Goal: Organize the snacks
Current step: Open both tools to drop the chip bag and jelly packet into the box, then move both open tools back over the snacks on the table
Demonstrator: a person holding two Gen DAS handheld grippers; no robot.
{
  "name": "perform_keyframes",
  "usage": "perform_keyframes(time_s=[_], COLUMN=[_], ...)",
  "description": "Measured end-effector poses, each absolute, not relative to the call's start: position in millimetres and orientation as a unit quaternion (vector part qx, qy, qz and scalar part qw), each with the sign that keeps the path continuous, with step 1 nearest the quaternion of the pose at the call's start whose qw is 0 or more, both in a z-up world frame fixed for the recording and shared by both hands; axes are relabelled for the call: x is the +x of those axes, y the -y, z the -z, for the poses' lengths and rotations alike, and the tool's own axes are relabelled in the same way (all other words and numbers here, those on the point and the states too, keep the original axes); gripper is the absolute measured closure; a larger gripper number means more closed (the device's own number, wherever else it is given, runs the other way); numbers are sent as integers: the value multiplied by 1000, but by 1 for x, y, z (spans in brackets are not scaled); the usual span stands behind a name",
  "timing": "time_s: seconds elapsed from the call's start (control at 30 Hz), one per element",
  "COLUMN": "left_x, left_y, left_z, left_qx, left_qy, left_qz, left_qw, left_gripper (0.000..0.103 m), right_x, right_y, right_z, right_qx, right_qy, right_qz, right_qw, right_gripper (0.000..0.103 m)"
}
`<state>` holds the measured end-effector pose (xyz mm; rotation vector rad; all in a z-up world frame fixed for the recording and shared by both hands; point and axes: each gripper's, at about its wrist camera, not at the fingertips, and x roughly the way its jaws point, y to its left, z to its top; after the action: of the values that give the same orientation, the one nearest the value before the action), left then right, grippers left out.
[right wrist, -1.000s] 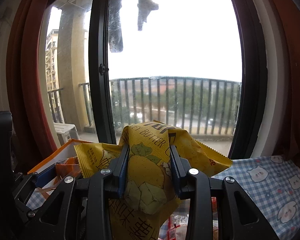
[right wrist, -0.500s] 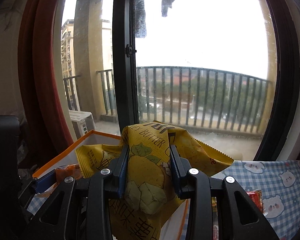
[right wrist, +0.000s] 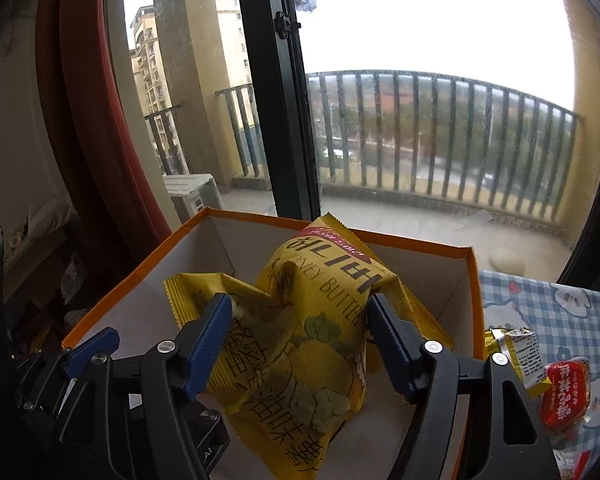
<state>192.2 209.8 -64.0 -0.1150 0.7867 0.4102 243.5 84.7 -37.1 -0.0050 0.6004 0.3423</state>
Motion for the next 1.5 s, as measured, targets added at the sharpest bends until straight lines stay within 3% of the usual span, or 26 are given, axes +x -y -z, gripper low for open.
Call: perform_keyframes(time_s=[0.17, 0.3, 0.73, 1.5], left_x=[191, 188, 153, 89], left_y=[-208, -209, -193, -103], left_z=[57, 57, 37, 2], left_qx=[-62, -60, -89, -44], left_qy=[-377, -378, -368, -293], left_qz=[-198, -193, -142, -56], left_qw=[903, 903, 915, 953], left_gripper=[8, 6, 2, 2], right_x=[245, 244, 205, 124], right_y=[-87, -86, -67, 14], right_z=[37, 36, 17, -17], right_qx=[-2, -3, 7, -15], right_qy=[-311, -321, -303, -253], right_qz=[-171, -178, -190, -148], right_qw=[935, 930, 934, 956], right_gripper=[15, 11, 10, 10])
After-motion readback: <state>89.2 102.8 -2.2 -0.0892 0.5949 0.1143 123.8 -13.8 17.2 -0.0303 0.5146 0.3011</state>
